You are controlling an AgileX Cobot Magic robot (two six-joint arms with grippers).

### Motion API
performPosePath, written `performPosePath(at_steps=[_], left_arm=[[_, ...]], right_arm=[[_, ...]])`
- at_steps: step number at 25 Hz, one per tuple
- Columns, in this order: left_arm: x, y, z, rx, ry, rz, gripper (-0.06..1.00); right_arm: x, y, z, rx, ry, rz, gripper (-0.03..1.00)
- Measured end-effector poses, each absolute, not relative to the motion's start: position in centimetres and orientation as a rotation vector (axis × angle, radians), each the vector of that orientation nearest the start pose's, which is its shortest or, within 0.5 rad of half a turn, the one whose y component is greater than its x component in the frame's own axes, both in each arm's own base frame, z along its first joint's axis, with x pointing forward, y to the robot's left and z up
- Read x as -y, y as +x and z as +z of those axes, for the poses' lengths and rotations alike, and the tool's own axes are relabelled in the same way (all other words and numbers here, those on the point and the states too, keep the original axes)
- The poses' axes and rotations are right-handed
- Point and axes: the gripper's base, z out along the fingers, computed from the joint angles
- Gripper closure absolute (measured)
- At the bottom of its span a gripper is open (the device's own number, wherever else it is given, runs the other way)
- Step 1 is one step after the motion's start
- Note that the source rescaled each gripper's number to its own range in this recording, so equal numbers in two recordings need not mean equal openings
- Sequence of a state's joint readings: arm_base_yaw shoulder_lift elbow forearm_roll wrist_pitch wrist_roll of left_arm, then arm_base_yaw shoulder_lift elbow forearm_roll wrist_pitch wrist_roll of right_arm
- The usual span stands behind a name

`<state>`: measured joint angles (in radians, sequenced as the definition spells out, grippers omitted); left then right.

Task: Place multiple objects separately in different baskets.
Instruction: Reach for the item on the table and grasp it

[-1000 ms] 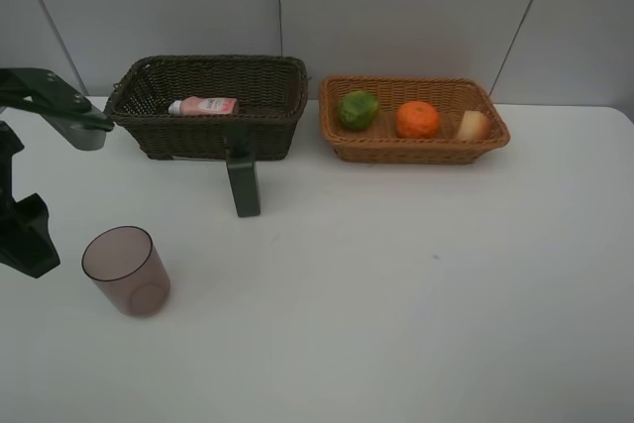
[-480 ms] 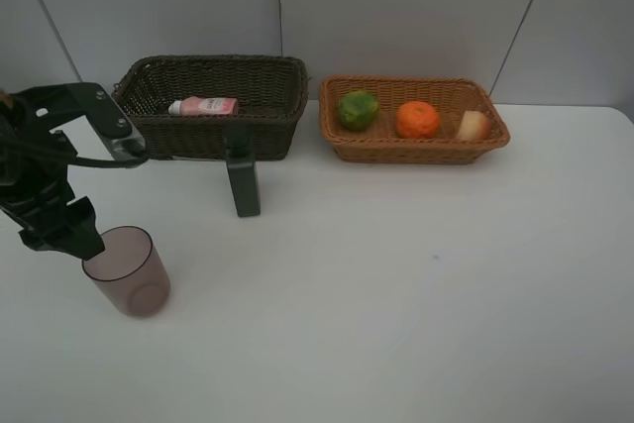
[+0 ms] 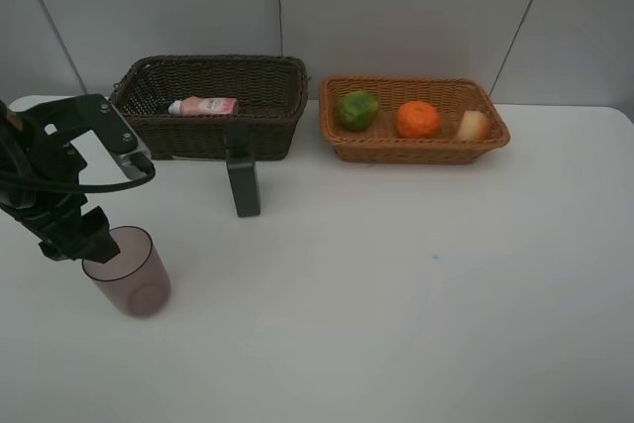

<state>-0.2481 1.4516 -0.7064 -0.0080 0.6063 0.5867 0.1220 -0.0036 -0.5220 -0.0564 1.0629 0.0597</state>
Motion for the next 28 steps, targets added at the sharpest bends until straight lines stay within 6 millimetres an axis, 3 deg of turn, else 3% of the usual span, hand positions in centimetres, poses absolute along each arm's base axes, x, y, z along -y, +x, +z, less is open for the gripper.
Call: performPosePath(at_steps=[6, 19, 25, 28], left_arm=[[6.1, 23.9, 18.3, -2.59, 1.128, 0.06, -0.06], [6.4, 24.6, 14.6, -2.642, 1.114, 0.031, -0.06], [6.4, 24.6, 13.9, -2.631, 1.098, 0.032, -0.06], [6.5, 24.7, 13.8, -2.631, 1.092, 0.029, 0.01]], right_arm=[[0.5, -0.8, 28.3, -2.019, -0.059, 0.048, 0.24], [0.5, -0.8, 28.3, -2.019, -0.059, 0.048, 0.24], [0.5, -0.8, 28.3, -2.019, -0.059, 0.048, 0.24], [0.5, -0.8, 28.3, -2.019, -0.059, 0.048, 0.24]])
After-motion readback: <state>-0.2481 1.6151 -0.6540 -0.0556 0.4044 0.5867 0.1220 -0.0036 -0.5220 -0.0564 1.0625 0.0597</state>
